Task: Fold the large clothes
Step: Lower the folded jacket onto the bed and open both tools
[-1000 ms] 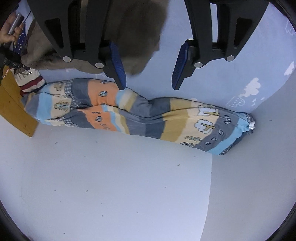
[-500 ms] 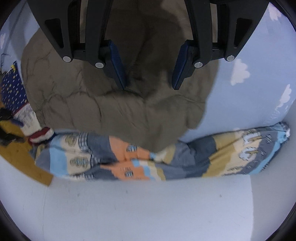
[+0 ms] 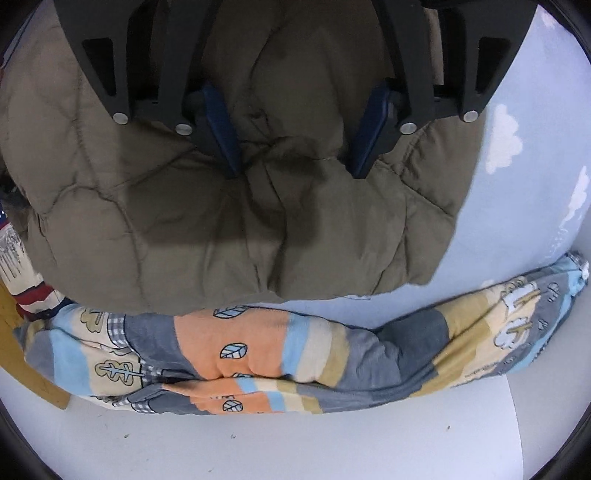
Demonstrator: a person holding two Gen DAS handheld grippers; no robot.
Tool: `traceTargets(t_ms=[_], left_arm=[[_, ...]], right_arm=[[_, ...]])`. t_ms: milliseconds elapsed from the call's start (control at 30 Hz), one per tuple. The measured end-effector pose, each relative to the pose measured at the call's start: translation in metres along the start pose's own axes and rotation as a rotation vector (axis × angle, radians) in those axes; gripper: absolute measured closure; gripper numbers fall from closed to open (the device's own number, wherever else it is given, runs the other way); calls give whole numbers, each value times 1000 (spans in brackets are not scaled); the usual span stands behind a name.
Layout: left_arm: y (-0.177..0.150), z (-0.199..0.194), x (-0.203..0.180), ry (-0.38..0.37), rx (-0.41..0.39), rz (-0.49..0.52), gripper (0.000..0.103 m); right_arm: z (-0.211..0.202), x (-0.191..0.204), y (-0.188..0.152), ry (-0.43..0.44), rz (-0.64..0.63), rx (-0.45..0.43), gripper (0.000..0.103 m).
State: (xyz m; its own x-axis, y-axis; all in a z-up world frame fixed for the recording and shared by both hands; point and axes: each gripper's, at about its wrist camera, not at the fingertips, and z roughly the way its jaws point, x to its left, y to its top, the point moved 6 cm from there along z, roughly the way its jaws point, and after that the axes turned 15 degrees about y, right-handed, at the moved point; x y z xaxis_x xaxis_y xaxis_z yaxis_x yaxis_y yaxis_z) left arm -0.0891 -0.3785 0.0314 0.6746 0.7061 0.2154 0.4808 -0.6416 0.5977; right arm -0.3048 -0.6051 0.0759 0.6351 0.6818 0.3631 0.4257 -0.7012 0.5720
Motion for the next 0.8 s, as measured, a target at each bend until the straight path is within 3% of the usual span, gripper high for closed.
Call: traceTargets(t_ms=[100,200,300,367,433,500,633,800], left_arm=[[1,14,-4,-10,3,-16,37],[1,25,-7,14,-7,-22,35],[2,25,-13,86,-3,12,35],[0,9,-11,122,-15,23,36],[-5,-14,-1,42,-24,-29,37],[-13,-44,9,-38,-58,-67,37],[-47,-104,32,-63,-114,-55,37],[-101,-146,58,-23,-101,-34,37]], right_arm=[[24,-12,-7,1,16,61,33],[38,-22,-9,13,39,66,31],[45,-32,-8,48,92,72,30],[42,-28,-8,16,73,86,30],[27,-20,-9,-9,67,82,31],[-4,-7,-11,40,82,24,32],[-66,16,-34,74,86,-49,31],[-115,40,-107,107,136,-51,31]])
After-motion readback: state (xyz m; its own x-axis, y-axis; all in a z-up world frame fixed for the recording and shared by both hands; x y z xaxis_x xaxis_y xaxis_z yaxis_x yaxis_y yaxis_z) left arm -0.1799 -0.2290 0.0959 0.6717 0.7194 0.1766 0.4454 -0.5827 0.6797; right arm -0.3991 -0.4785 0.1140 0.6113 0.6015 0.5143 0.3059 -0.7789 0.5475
